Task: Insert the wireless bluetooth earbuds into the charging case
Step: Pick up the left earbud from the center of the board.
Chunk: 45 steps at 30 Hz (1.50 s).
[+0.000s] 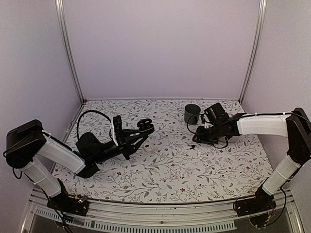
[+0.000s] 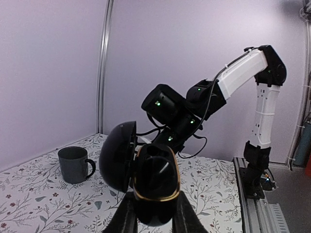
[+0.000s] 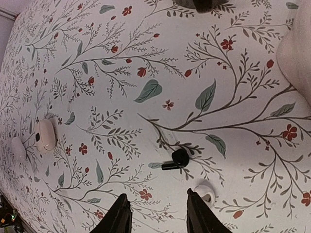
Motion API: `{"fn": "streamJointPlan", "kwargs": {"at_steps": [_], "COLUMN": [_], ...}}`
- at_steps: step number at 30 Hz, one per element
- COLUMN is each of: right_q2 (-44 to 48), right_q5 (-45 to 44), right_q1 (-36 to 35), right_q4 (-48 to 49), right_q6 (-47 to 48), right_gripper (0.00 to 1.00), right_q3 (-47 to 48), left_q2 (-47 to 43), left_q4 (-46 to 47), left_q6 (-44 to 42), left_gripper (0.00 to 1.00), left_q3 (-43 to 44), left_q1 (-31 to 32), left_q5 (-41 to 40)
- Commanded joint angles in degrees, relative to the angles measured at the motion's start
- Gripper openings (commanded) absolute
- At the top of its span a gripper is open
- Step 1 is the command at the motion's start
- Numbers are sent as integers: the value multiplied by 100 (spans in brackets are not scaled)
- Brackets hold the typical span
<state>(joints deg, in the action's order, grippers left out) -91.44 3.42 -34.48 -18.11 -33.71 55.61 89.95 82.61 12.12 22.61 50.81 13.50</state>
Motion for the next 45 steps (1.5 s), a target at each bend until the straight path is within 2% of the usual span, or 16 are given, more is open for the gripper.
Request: {"fn": "streamJointPlan", "kwargs": {"at_steps": [1, 5, 9, 12, 20, 45], "right_q2": [-356, -676, -900, -1071, -1147, -1504], "right_q5": [119, -35, -125, -299, -316, -544], "right_q1": [63, 142, 161, 161, 74, -59], "right_q4": [583, 531, 472, 294, 315, 249], "right_q6": [666, 839, 940, 963, 1235, 1192], "right_gripper": [42, 42, 42, 35, 31, 30], "right_q3": [210, 355, 433, 542, 443, 435], "left_q2": [-177, -245, -369, -434, -404, -242], "left_q4": [289, 233, -26, -134, -228, -282], "left_q6": [290, 405, 335, 278, 280, 481], "left_gripper": [0, 0, 0, 0, 0, 0], "left_q3": [-127, -119, -120, -152, -137, -12], "left_q1": [-248, -370, -418, -422, -441, -493], "left_q5": [1282, 1685, 1751, 1720, 1715, 1800]}}
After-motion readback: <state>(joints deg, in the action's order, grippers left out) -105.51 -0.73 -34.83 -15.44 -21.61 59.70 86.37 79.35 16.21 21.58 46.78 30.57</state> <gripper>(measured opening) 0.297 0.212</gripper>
